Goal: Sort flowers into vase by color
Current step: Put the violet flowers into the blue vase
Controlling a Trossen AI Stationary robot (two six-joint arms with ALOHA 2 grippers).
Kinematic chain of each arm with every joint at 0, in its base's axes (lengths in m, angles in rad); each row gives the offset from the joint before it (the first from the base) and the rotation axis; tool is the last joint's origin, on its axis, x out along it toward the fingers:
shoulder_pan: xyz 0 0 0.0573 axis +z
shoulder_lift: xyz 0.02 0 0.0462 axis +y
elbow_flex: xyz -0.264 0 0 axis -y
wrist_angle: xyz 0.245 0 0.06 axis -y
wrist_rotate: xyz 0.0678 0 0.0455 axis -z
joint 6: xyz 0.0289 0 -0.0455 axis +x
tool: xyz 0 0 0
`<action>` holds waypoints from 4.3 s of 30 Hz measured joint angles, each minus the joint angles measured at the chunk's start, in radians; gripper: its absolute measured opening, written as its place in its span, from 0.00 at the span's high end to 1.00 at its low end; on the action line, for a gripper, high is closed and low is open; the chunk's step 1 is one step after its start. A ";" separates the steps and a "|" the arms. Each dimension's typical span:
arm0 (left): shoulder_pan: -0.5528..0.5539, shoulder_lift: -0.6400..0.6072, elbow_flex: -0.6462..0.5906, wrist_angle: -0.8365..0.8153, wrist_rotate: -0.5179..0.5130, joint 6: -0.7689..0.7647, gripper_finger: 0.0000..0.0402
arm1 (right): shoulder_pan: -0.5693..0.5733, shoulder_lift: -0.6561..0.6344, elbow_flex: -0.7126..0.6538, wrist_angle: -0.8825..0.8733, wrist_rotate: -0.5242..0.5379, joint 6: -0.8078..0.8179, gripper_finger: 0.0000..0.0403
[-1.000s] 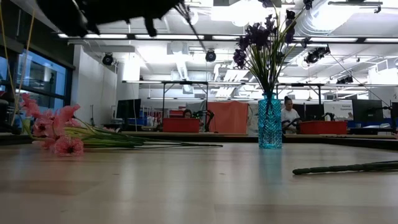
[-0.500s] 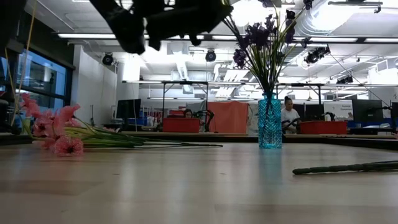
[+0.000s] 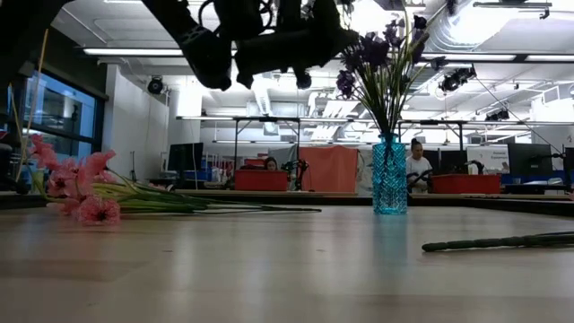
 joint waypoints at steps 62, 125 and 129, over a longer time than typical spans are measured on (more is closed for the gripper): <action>0.012 -0.053 0.043 -0.345 -0.002 0.259 1.00 | -0.135 0.005 0.287 -0.411 0.565 0.099 0.88; -0.014 -0.053 0.041 -0.388 -0.065 0.242 1.00 | -0.842 0.495 -0.394 -0.005 -0.856 0.874 1.00; -0.028 -0.053 0.041 -0.422 -0.063 0.243 1.00 | -0.801 0.495 -0.394 -0.003 -0.856 0.874 1.00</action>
